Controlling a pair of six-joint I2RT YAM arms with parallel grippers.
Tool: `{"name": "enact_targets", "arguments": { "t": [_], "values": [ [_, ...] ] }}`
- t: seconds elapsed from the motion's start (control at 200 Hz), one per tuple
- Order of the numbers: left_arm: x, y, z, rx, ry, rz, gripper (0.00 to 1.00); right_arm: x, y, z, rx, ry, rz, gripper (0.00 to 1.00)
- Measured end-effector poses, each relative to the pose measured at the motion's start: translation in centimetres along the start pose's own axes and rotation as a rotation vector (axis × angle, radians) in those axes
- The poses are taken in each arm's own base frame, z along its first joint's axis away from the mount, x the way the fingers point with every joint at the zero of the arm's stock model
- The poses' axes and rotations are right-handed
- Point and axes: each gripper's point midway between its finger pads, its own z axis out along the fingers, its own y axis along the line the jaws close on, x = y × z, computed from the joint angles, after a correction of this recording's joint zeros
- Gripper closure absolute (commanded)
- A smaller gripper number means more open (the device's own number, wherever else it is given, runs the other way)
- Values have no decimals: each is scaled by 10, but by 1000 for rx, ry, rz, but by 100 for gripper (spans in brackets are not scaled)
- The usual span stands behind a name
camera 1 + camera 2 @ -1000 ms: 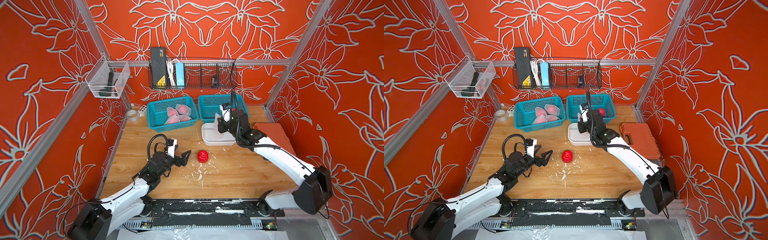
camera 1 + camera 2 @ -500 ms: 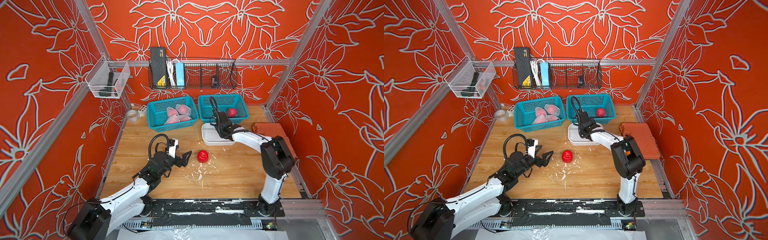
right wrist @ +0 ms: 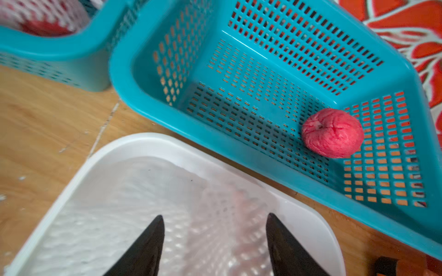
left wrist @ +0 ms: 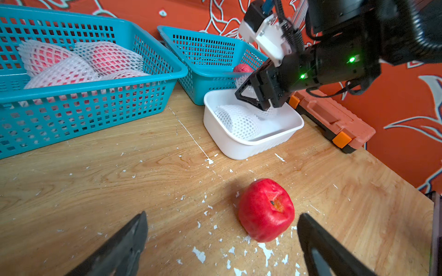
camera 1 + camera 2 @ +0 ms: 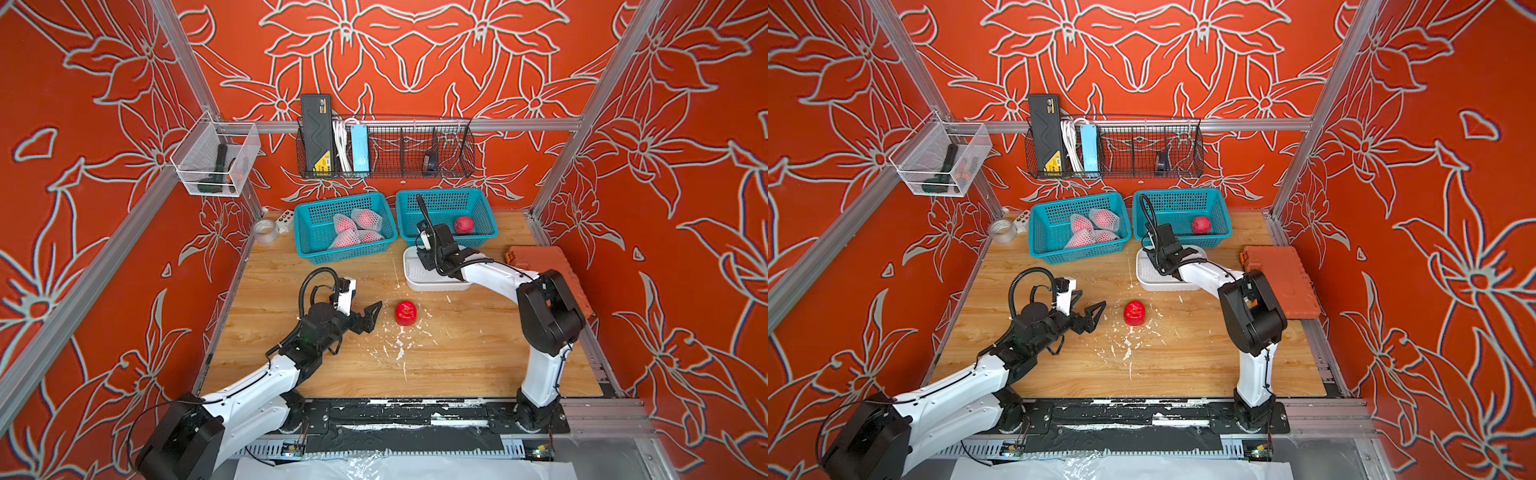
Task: Remove foam nets from apples
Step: Place the foam net into the storage box, then pick up the apple from the center of the board.
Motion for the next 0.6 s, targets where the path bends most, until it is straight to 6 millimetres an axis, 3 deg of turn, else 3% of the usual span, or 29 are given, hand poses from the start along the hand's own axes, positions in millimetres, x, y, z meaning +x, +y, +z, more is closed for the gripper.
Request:
{"name": "enact_targets", "arguments": {
  "t": [0.19, 0.35, 0.445, 0.601],
  "values": [
    [7, 1, 3, -2, 23, -4, 5, -41, -4, -64, -100, -114, 82, 18],
    [8, -1, 3, 8, 29, -16, 5, -66, -11, -120, -162, -232, 163, 19],
    [10, -2, 1, 12, 39, -24, 5, -54, 5, -138, -267, -270, 199, 20],
    [3, -7, -6, 29, 21, -49, 2, 7, 61, -131, -493, -164, 249, 18]
  ]
}}
